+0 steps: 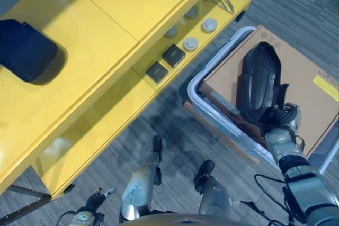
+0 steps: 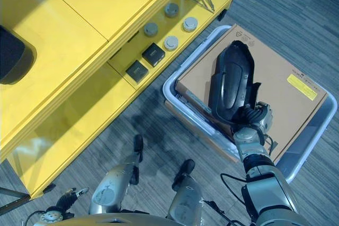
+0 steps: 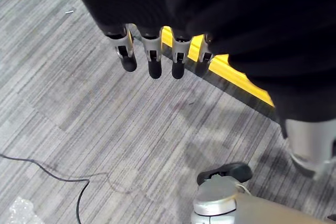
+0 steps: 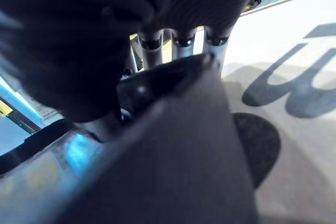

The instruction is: Move parts from the plastic box to the shelf.

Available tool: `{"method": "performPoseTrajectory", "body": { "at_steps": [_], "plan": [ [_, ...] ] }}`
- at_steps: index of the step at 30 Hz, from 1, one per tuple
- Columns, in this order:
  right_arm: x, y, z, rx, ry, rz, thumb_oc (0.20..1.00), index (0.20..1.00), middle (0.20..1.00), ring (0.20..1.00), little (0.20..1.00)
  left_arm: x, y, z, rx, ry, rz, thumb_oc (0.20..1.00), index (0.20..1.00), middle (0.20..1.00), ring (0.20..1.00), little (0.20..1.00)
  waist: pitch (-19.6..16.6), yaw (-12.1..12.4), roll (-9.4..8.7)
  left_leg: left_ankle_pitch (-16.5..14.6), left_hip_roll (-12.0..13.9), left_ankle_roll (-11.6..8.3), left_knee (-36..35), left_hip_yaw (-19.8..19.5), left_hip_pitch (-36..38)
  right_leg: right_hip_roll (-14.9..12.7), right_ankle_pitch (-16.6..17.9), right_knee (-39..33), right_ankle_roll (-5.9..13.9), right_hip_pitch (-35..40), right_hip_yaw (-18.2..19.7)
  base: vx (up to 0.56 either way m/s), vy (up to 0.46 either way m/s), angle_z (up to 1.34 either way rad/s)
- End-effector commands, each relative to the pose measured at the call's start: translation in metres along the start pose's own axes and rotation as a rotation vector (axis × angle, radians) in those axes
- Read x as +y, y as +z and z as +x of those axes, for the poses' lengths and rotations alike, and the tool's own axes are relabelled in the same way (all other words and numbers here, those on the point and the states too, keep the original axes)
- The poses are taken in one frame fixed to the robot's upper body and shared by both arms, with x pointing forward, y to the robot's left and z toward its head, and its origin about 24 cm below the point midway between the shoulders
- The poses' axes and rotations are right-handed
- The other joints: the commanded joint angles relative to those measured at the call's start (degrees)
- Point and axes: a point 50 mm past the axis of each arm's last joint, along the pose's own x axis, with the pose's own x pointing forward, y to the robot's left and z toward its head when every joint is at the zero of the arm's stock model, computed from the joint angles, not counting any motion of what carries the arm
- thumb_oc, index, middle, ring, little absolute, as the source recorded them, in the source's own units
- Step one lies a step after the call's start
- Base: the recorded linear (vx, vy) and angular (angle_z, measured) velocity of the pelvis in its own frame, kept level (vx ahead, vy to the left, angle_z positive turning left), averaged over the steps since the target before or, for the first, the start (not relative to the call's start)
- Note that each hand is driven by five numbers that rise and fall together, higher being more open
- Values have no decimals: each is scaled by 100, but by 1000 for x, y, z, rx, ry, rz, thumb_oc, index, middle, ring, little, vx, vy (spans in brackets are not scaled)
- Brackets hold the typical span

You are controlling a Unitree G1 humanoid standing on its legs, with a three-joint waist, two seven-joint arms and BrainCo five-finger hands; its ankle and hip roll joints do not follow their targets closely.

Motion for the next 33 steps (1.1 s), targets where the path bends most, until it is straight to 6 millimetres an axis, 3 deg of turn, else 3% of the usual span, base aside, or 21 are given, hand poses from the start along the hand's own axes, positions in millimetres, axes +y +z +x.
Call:
{"method": "performPoseTrajectory", "body": {
  "at_steps": [1, 4, 5, 7, 8, 9, 10, 11, 13, 14, 21, 22, 25, 30, 33],
  "plan": [
    [-1, 0, -1, -7, -12, 54, 200, 200, 200, 200, 200, 6, 10, 1, -65, 15, -58, 1000, 1000, 1000, 1000, 1000, -39, 56, -75, -802, 292, -355, 467, 293, -14, -122, 401, -593, 264, -33, 305, 0, 0, 0],
    [-2, 8, -2, -37, -26, 120, 200, 200, 200, 200, 200, 11, 29, 2, -181, 1, -141, 1000, 1000, 1000, 1000, 1000, -147, -1, -120, -818, 312, -356, 433, 332, 163, -106, 386, -624, 265, 119, 306, 70, -46, -2],
    [-2, 20, -7, -85, -36, 194, 200, 200, 200, 200, 200, 11, 71, 1, -354, -60, -189, 1000, 1000, 1000, 1000, 1000, -275, -75, -176, -850, 329, -342, 393, 373, 376, -90, 402, -695, 285, 305, 308, 92, -66, 0],
    [-5, 26, -9, -112, -34, 221, 200, 200, 200, 200, 200, 8, 95, -3, -449, -97, -189, 1000, 1000, 1000, 1000, 1000, -336, -111, -205, -867, 338, -338, 365, 390, 477, -78, 426, -758, 294, 406, 305, 81, -75, 1],
    [-7, 31, -12, -141, -30, 242, 200, 200, 200, 200, 200, 6, 117, -10, -537, -136, -175, 1000, 1000, 1000, 1000, 1000, -390, -143, -227, -884, 348, -330, 330, 403, 579, -61, 451, -824, 306, 501, 310, 107, -120, -4],
    [-10, 40, -17, -187, -11, 268, 200, 200, 200, 200, 200, -1, 156, -26, -660, -212, -131, 1000, 1000, 1000, 1000, 1000, -512, -204, -267, -915, 365, -314, 299, 420, 756, -19, 493, -941, 309, 686, 349, 132, -125, -8],
    [-10, 43, -18, -199, 5, 274, 200, 200, 200, 200, 200, -5, 173, -33, -690, -248, -120, 1000, 1000, 1000, 1000, 1000, -593, -233, -287, -925, 367, -307, 280, 432, 847, 6, 513, -1000, 310, 775, 372, 119, -95, -8],
    [-9, 44, -19, -203, 7, 276, 200, 200, 200, 200, 200, -7, 176, -35, -696, -258, -118, 1000, 1000, 1000, 1000, 1000, -610, -239, -291, -927, 368, -306, 274, 436, 873, 12, 517, -1015, 310, 800, 377, 113, -58, -12],
    [-3, 50, -23, -223, 60, 280, 200, 200, 200, 200, 200, -25, 208, -48, -745, -368, -99, 1000, 1000, 1000, 1000, 1000, -822, -321, -326, -934, 375, -298, 228, 439, 1067, 69, 546, -1145, 304, 1007, 420, 113, -80, -28],
    [5, 54, -29, -236, 99, 275, 200, 200, 200, 200, 200, -44, 224, -55, -735, -474, -122, 1000, 1000, 1000, 1000, 1000, -969, -391, -355, -831, 379, -239, 196, 505, 1133, 113, 656, -1256, 236, 1087, 395, 75, -91, -31],
    [39, 47, -60, -197, 223, 293, 200, 200, 200, 200, 200, -108, 247, -73, -623, -748, -160, 1000, 1000, 1000, 1000, 1000, -1419, -670, -444, -835, 380, -209, 29, 533, 1532, 241, 737, -1548, 246, 1391, 570, 68, -72, -22],
    [40, 46, -61, -197, 228, 292, 200, 200, 200, 200, 200, -110, 247, -74, -621, -753, -160, 1000, 1000, 1000, 1000, 1000, -1427, -679, -445, -834, 382, -209, 19, 539, 1548, 245, 742, -1558, 247, 1401, 577, 44, -48, -22],
    [68, 52, -84, -200, 336, 274, 200, 200, 200, 200, 200, -141, 262, -87, -579, -867, -189, 1000, 1000, 1000, 1000, 1000, -1623, -880, -482, -825, 418, -226, -79, 667, 1724, 294, 804, -1746, 260, 1503, 679, 27, -56, -28],
    [94, 54, -104, -178, 430, 268, 200, 200, 200, 200, 200, -165, 269, -103, -543, -967, -190, 1000, 1000, 1000, 1000, 1000, -1776, -1002, -510, -838, 477, -250, -91, 857, 1856, 321, 841, -1870, 259, 1591, 705, -3, -49, -21],
    [102, 57, -112, -186, 465, 260, 200, 200, 200, 200, 200, -169, 271, -106, -533, -978, -172, 1000, 1000, 1000, 1000, 1000, -1815, -1029, -514, -853, 487, -251, -90, 916, 1898, 329, 842, -1897, 255, 1618, 703, -7, -21, -18]
  ]
}}
